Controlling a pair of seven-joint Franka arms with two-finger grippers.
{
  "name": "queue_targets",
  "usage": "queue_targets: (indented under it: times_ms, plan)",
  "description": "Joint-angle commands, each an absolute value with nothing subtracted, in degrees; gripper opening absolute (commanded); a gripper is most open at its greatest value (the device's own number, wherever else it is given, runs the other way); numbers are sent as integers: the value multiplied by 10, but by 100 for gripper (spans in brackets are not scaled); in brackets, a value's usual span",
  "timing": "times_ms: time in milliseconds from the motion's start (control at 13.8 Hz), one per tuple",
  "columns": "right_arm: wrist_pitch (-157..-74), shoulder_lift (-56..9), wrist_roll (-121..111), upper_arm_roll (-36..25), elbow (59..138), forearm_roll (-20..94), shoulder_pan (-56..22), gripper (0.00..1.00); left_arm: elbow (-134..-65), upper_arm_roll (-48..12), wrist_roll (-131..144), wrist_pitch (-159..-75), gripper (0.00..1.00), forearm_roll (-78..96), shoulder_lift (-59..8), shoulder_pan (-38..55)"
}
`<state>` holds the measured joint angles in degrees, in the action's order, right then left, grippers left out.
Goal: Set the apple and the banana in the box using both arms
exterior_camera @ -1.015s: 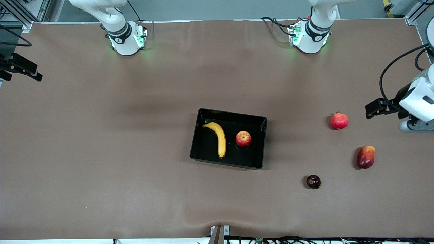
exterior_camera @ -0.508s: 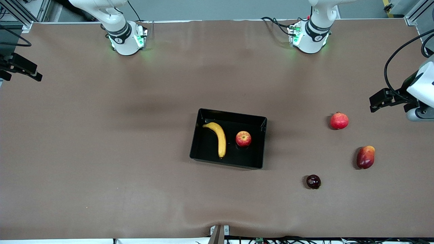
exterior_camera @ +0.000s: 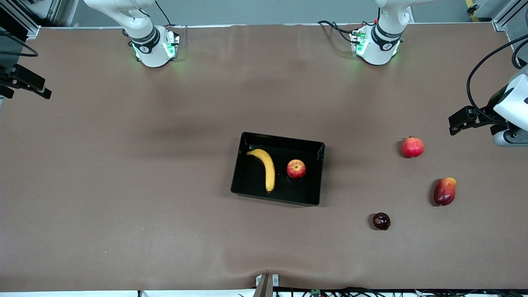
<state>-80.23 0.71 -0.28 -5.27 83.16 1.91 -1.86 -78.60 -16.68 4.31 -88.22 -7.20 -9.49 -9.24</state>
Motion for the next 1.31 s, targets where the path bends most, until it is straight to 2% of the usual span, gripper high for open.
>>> queue_targets:
  times_ms: [0,145,435,1233]
  plan:
    - [-800,5,-1,-52,824,15,-17,100,-799,-167,20,-860,100,-55,-68,-104]
    - [-800,5,-1,-52,824,15,-16,100,-826,-134,21,-860,100,-40,-35,-92]
    - [-800,5,-1,-52,824,15,-16,100,-924,-62,19,-877,100,-20,43,-27]
    - [-799,5,-1,-52,824,15,-16,100,-885,-71,26,-846,100,-19,32,-18]
